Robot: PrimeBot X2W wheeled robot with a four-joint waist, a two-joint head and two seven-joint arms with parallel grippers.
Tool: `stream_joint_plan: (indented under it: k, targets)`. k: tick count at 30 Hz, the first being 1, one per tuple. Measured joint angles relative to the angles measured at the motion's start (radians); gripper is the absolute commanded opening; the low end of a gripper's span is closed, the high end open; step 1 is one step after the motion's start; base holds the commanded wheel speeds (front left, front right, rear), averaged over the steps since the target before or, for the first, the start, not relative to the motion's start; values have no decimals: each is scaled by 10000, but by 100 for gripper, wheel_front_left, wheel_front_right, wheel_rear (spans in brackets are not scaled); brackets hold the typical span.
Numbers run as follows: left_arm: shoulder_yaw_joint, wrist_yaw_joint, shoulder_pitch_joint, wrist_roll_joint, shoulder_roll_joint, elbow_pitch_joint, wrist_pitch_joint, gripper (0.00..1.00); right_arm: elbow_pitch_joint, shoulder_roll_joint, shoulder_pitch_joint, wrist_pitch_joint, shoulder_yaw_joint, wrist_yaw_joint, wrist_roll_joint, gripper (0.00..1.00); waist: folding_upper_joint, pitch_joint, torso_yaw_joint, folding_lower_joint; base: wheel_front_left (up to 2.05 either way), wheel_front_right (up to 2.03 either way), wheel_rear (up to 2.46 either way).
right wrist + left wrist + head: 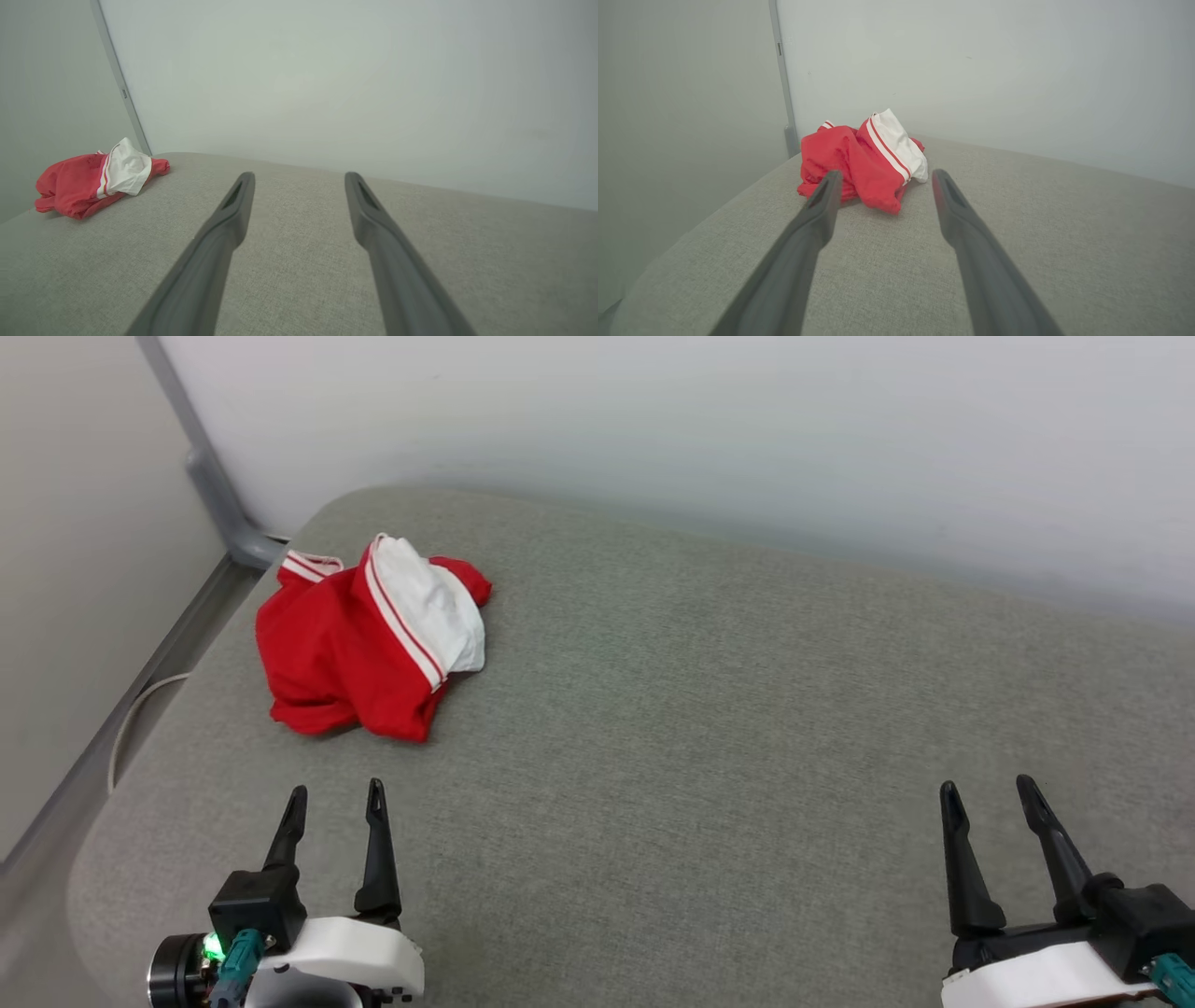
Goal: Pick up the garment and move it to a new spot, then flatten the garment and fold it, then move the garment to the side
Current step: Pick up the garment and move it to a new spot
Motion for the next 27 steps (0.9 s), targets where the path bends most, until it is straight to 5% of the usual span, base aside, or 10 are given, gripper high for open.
stream_joint_plan:
  k: [15, 27]
  targets:
    - [311, 46, 151, -144, 4, -52, 0, 100, 8, 0, -9, 0, 142, 0, -98, 100, 0, 67, 1601, 0, 0, 0, 0]
    - [986, -276, -266, -50, 128, -25, 0, 100, -35, 0, -38, 0, 265, 0, -192, 100, 0, 207, 1504, 0, 0, 0, 0]
